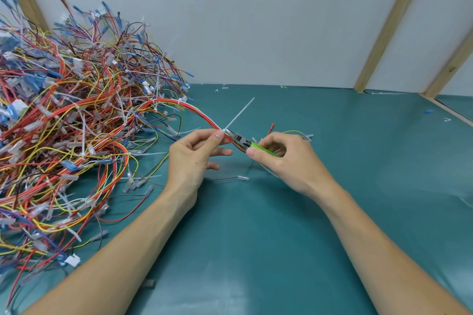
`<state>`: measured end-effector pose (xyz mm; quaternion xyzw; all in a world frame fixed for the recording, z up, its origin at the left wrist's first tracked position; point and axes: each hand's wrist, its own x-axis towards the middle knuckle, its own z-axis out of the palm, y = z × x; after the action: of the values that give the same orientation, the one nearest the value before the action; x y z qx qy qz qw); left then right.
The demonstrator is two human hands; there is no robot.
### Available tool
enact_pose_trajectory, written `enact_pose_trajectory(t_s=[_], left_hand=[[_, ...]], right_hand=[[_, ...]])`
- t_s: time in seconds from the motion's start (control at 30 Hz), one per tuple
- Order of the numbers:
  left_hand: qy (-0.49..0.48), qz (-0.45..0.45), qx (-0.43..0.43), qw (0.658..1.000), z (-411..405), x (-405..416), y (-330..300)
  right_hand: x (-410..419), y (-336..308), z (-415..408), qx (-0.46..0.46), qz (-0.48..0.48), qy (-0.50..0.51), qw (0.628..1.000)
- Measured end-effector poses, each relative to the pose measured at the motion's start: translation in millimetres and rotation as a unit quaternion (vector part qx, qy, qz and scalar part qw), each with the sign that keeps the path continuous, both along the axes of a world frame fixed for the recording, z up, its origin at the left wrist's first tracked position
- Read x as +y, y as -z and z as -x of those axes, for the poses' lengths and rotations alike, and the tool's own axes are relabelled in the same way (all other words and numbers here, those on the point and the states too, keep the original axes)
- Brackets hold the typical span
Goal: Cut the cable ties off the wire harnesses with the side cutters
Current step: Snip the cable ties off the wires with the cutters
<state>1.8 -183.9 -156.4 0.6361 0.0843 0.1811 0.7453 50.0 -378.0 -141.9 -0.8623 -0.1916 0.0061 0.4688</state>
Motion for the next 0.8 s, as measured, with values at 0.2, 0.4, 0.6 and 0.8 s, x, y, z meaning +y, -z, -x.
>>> enact_pose_trajectory(t_s=[0.2,0.4,0.6,0.8], left_hand=[[-0.002,0.001,-0.003,1.000,0.2,-1.2,-2.4],[-0.002,0.010,-0.002,1.000,1.7,-1.1,-3.7],[-0.001,0.009,-0.002,1.000,2.1,-1.4,-4.1],[-0.003,0.006,-0.005,1.000,2.3,-2.4,-3.5]], right_hand=[[1.4,-1.1,-0.2,0.021,-0.031,-0.020,0.999],[1.3,-1.6,-2.5,0.046,-0.057,-0.030,0.997],[-2.7,-3.1,-4.1,0.051,-0.063,-0.045,0.996],[-4.6,-6.0,-4.4,0.084,-0.048,-0.052,0.994]])
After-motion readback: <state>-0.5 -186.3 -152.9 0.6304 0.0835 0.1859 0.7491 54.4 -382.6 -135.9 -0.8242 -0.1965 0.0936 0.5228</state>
